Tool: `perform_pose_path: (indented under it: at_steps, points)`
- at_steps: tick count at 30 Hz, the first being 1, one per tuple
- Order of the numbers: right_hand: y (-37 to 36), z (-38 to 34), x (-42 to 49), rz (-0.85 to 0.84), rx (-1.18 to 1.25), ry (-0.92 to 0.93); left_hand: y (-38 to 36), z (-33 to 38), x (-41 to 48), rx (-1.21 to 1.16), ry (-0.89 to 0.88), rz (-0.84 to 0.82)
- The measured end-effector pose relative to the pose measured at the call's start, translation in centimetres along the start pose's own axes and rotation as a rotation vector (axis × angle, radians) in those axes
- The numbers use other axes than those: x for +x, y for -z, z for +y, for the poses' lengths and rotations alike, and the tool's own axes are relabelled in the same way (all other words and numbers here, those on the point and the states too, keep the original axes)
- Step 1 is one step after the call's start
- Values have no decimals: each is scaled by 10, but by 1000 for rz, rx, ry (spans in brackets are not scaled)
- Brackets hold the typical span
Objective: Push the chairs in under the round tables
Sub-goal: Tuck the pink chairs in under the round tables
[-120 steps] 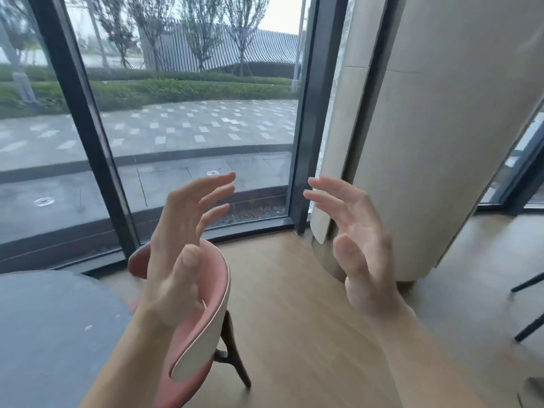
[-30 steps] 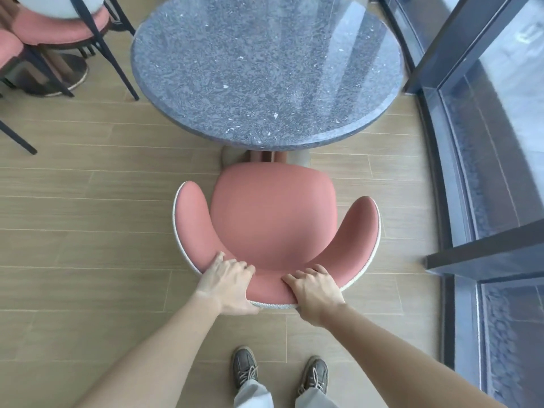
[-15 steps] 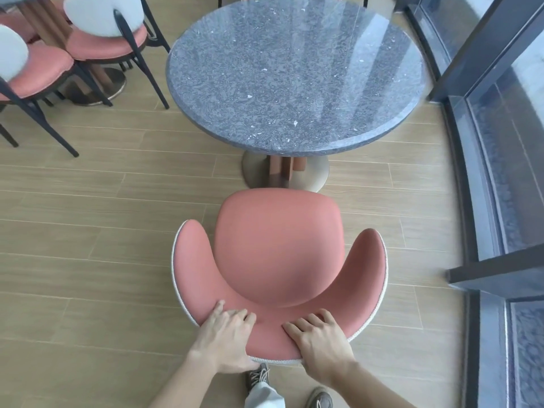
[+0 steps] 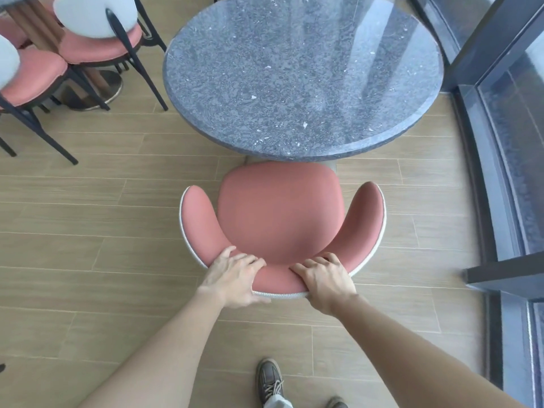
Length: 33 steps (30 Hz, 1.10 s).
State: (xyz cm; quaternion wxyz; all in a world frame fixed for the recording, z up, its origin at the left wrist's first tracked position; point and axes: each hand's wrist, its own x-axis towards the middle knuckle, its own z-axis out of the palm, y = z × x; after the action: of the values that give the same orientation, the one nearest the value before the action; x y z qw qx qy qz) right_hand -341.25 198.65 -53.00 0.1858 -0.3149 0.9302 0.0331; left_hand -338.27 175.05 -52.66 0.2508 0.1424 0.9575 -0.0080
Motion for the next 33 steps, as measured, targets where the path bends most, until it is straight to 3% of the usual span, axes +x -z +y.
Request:
perform_pose_path:
  at_steps: [12,33]
  points:
    - [19,-28,64,4,-31,-80,26,-78,28,39,-37,-6]
    - [15,-30,75,49,-53,-93,32,-72,30,96,-18,2]
